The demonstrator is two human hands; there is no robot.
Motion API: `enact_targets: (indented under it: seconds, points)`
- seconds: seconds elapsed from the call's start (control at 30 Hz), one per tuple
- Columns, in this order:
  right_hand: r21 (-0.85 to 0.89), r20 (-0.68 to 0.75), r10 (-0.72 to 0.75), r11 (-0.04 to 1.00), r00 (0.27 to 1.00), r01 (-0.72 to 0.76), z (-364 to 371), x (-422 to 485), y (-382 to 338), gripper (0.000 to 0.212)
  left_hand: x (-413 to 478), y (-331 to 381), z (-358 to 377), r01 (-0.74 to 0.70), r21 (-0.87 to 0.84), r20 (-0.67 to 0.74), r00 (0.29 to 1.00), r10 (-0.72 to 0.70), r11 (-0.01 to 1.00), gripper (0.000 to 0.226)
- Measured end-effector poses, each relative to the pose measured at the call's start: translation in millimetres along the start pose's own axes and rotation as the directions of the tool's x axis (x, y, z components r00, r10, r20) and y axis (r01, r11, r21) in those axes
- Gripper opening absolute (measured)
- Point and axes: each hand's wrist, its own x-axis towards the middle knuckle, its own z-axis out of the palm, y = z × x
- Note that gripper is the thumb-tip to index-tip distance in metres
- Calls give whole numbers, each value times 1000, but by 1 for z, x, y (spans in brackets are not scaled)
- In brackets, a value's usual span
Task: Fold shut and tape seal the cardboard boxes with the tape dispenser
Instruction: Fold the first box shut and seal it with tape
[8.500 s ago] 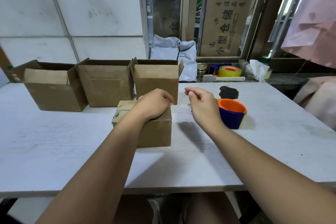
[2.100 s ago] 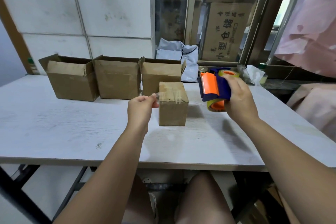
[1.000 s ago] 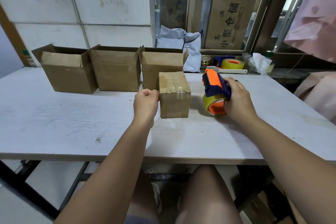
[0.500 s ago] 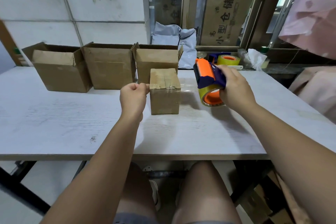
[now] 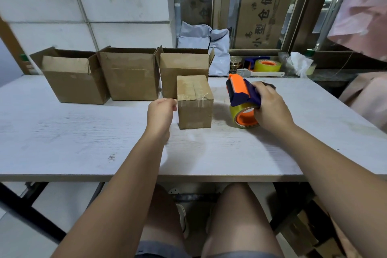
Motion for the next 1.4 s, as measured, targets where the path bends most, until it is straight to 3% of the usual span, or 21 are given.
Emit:
enact_targets:
  seconds: [0.17, 0.27, 0.33, 0.4, 0.47, 0.53, 0.67, 0.8, 0.93, 1.03, 1.17, 1.4]
  points:
    - [2, 0, 2, 1000, 1000, -2, 0, 1, -2, 59, 1, -3, -1, 206, -124, 92, 976, -195, 971, 25]
    - [28, -2, 17, 999, 1000, -17, 2, 3, 1, 60, -1, -5, 2, 234, -150, 93, 971, -222, 960, 18]
    - [53, -4, 57, 997, 998, -56, 2, 4, 5, 60, -4, -9, 5, 189, -92, 47, 982, -185, 978, 11]
    - [66, -12, 58, 996, 998, -57, 2, 3, 7, 60, -7, -17, 6, 103, -29, -11, 995, -104, 994, 27]
    - [60, -18, 36, 998, 999, -35, 3, 2, 8, 60, -12, -20, 6, -84, -35, -96, 992, 80, 996, 34]
    - [49, -20, 12, 999, 1000, -11, 4, 1, 6, 60, -20, -15, 6, -292, -30, -165, 945, 284, 956, 32]
    - [39, -25, -6, 999, 1000, 7, 4, 2, 1, 61, -43, -9, 20, -440, -1, -48, 897, 440, 898, 41]
    - [35, -17, 5, 999, 1000, -5, 4, 0, 1, 62, -56, -28, 35, -445, -14, 81, 892, 445, 895, 69]
    - [69, -28, 1, 998, 1000, 1, 6, -1, 0, 61, -60, -43, 39, -329, 63, 235, 922, 307, 942, 79]
    - [79, -34, -1, 997, 999, 4, 6, -1, -2, 61, -63, -35, 38, -397, 148, 171, 912, 372, 906, 80]
    - [95, -27, 9, 995, 1000, -7, 6, 0, -2, 63, -65, -25, 46, -546, 222, 166, 838, 521, 808, 84]
    - [139, -35, 24, 990, 999, -19, 7, -1, 1, 63, -65, -46, 58, -455, 230, 225, 885, 407, 860, 92]
